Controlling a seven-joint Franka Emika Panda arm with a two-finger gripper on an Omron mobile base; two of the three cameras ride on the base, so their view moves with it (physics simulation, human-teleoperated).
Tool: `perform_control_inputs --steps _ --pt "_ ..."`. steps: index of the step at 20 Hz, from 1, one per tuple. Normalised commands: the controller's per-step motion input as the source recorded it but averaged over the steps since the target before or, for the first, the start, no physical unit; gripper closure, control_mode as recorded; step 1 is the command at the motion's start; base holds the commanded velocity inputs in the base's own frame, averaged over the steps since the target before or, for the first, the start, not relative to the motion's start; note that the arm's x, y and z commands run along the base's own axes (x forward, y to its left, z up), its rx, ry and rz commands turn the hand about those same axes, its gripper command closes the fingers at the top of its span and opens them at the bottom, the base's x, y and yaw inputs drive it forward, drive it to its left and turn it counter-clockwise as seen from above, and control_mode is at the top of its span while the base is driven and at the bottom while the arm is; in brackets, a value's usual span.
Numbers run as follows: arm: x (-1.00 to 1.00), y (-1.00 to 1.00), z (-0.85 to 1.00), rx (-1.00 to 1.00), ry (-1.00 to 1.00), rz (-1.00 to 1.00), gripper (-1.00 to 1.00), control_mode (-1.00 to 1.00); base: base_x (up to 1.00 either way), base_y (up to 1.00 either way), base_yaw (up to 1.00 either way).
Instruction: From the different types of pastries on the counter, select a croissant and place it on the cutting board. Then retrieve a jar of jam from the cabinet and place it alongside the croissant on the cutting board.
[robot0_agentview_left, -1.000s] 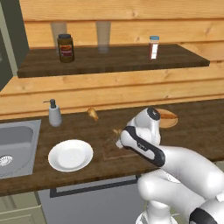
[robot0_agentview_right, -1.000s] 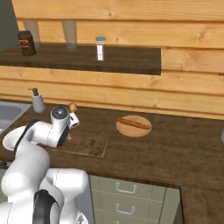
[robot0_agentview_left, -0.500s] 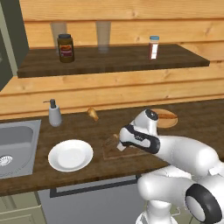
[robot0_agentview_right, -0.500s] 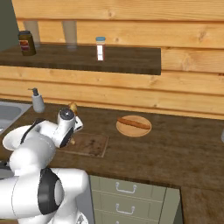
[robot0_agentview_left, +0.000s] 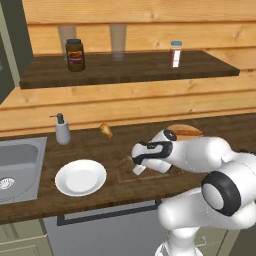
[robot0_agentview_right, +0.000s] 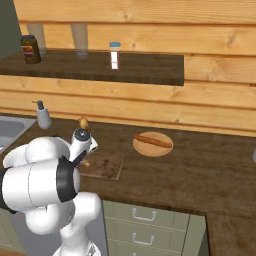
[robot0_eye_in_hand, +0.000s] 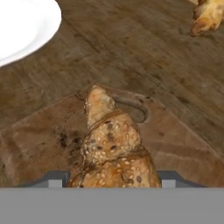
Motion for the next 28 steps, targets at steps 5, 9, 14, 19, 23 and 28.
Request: perform_control_inputs --steps 5,9,14,19,23,28 --pt "0.29 0.00 -0.08 0.00 0.00 0.00 -1.00 -1.00 0.00 0.00 0.00" --pt "0.03 0.00 0.00 0.00 0.04 0.00 -1.00 -1.00 0.00 0.00 0.00" --pt "0.03 0.00 0.00 0.00 0.02 0.00 -1.00 -1.00 0.00 0.00 0.00" --pt "0.03 -0.02 0.37 0.01 0.00 0.00 -1.00 -1.00 0.00 0.00 0.00" --pt "-0.04 0.00 0.87 0.00 -0.01 0.00 -1.00 -1.00 0.00 0.00 0.00" --pt "-0.04 0.00 0.97 0.00 0.00 0.00 -1.00 -1.00 0.00 0.00 0.00"
